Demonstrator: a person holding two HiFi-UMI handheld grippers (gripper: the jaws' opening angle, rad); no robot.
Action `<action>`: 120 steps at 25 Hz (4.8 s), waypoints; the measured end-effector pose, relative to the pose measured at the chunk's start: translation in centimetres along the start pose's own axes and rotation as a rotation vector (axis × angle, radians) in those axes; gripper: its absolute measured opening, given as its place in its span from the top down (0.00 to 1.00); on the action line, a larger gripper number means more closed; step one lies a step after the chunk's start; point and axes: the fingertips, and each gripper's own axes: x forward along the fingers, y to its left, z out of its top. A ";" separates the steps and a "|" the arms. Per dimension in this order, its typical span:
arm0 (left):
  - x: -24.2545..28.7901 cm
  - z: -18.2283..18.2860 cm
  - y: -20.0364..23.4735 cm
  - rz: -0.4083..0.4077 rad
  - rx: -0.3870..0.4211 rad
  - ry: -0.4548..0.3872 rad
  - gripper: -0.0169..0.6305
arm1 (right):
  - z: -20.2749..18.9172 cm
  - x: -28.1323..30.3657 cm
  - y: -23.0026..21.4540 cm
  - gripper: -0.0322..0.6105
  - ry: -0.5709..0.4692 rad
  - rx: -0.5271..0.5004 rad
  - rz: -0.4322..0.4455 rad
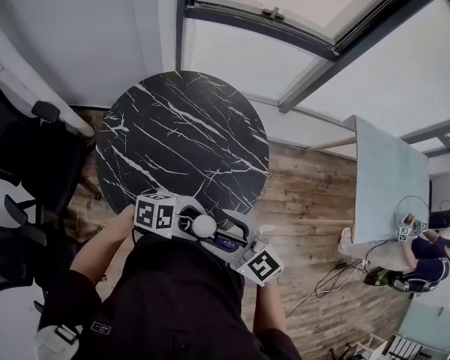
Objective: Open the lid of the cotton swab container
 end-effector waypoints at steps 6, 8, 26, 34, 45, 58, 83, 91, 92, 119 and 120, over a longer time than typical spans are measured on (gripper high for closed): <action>-0.2 0.6 0.0 -0.022 -0.011 -0.021 0.58 | -1.7 0.8 0.7 0.47 0.121 -0.151 -0.019; 0.0 0.5 0.0 -0.030 -0.010 -0.019 0.58 | -1.7 0.8 0.9 0.50 0.112 -0.169 -0.020; 0.1 0.4 -0.2 -0.036 0.010 0.009 0.59 | -1.0 0.5 2.2 0.65 0.107 -0.231 -0.032; 0.3 0.0 -0.6 -0.048 0.026 0.008 0.59 | -1.1 0.6 2.7 0.69 0.111 -0.215 -0.013; 0.6 -0.1 -0.8 -0.049 0.050 -0.008 0.59 | -0.7 0.5 2.9 0.73 0.095 -0.170 0.010; 1.0 0.0 -0.6 -0.010 0.091 -0.029 0.59 | 0.2 0.3 2.3 0.76 0.055 -0.114 0.023; 2.1 0.3 -0.5 0.033 0.102 -0.068 0.59 | 1.5 -0.4 -0.8 0.82 -0.021 0.126 0.000; 2.2 0.5 -1.1 0.035 0.115 -0.073 0.59 | 0.7 -0.6 -2.8 0.83 -0.063 0.267 0.043; 2.2 0.6 -1.2 0.036 0.115 -0.074 0.59 | 0.7 -0.7 -3.0 0.83 -0.068 0.288 0.052; 1.9 1.8 -2.8 0.037 0.151 -0.086 0.59 | -2.0 -0.3 -5.0 0.86 -0.065 0.487 0.074; 1.8 1.8 -2.9 0.037 0.151 -0.087 0.59 | -2.2 -0.3 -5.0 0.87 -0.064 0.491 0.073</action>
